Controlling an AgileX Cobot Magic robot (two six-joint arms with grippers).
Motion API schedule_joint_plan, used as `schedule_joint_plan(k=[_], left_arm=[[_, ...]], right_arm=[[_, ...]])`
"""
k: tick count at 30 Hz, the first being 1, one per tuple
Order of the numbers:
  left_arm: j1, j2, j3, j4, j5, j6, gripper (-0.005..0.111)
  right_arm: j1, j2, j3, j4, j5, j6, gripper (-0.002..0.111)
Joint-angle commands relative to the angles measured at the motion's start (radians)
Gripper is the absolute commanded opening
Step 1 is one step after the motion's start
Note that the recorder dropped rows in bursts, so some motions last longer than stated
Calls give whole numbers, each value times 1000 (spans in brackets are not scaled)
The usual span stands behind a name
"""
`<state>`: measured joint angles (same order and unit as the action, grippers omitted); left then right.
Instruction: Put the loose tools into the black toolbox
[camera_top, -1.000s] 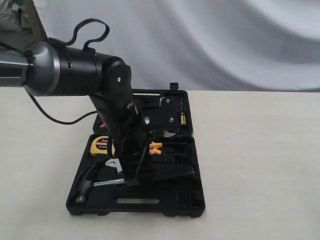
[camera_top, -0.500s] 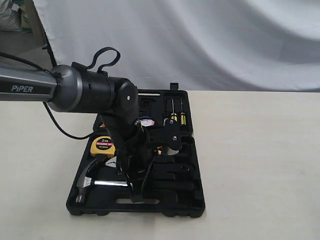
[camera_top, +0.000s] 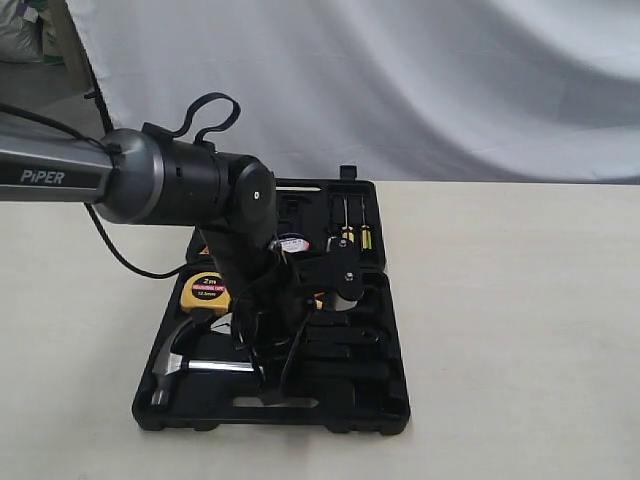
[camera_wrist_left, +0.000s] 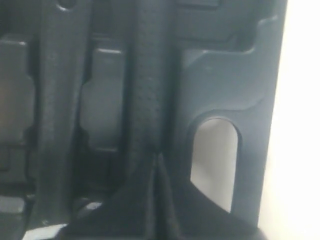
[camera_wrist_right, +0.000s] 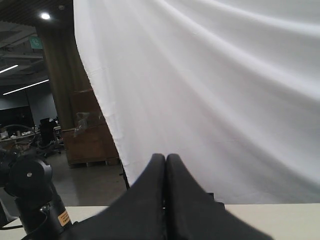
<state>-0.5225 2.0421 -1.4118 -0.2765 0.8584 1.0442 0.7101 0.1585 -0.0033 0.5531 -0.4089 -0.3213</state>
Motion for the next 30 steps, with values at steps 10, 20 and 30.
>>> schedule_joint_plan(k=[10, 20, 30], left_arm=[[0, -97, 9, 70, 42, -42, 1], [34, -122, 27, 263, 97, -221, 1], [70, -122, 151, 243, -50, -169, 1]], right_arm=[[-3, -7, 3, -13, -3, -4, 0], [-3, -7, 3, -13, -3, -4, 0], [-3, -7, 3, -13, -3, -4, 0]])
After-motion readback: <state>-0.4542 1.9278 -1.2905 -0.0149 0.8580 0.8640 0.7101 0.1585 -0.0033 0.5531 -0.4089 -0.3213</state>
